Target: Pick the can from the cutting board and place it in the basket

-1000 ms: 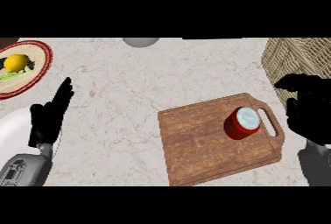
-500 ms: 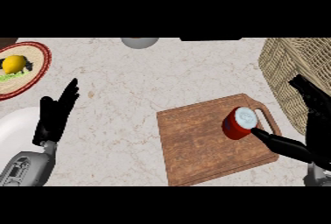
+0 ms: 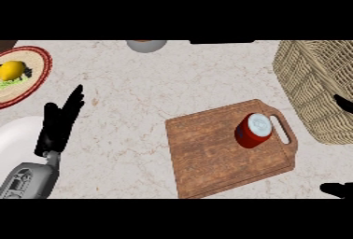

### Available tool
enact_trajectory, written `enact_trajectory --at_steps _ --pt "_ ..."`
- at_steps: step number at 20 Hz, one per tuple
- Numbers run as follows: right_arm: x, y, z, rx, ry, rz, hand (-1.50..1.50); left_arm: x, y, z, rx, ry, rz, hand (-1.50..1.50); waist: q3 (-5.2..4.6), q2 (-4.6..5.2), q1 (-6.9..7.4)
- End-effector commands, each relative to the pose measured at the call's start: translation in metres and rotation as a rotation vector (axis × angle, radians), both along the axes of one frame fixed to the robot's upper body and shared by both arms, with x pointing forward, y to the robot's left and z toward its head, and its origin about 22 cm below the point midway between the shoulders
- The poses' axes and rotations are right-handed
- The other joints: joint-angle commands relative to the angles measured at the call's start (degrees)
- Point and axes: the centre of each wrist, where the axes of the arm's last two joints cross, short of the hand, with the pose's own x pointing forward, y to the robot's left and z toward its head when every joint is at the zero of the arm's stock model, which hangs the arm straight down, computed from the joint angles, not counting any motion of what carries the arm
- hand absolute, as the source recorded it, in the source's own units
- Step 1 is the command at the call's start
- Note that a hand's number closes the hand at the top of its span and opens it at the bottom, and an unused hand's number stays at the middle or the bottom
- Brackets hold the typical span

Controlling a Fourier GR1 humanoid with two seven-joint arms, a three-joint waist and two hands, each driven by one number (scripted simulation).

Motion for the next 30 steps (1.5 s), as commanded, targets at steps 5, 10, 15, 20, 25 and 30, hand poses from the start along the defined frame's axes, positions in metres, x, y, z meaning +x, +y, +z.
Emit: enact_trajectory --at_steps 5,10,15,20,25,30 --pt "-0.026 0.015 0.063 -0.090 0.220 0.090 -1.50 0.001 -0.013 0.001 -0.009 0.007 -0.026 0.00 0.26 0.38 1.73" --pt "-0.029 0.010 0.058 -0.038 0.212 0.028 -1.50 0.027 -0.003 0.016 -0.012 -0.008 -0.020 0.00 0.30 0.55 1.87" --pt "-0.040 0.012 0.033 -0.020 0.168 -0.037 -1.50 0.003 -0.014 0.005 -0.021 -0.006 -0.027 0.00 0.34 0.48 2.13" --pt "-0.039 0.016 0.044 -0.039 0.130 -0.089 -1.50 0.016 -0.011 0.024 -0.006 -0.010 -0.023 0.00 0.31 0.52 2.06" --pt "-0.028 0.032 0.021 -0.026 0.151 -0.074 -1.50 0.009 0.001 0.015 -0.014 0.004 -0.030 0.00 0.31 0.54 2.19" --pt "-0.003 0.040 -0.004 -0.008 0.172 -0.047 -1.50 -0.001 -0.023 -0.002 -0.001 0.000 -0.036 0.00 0.31 0.54 2.33"
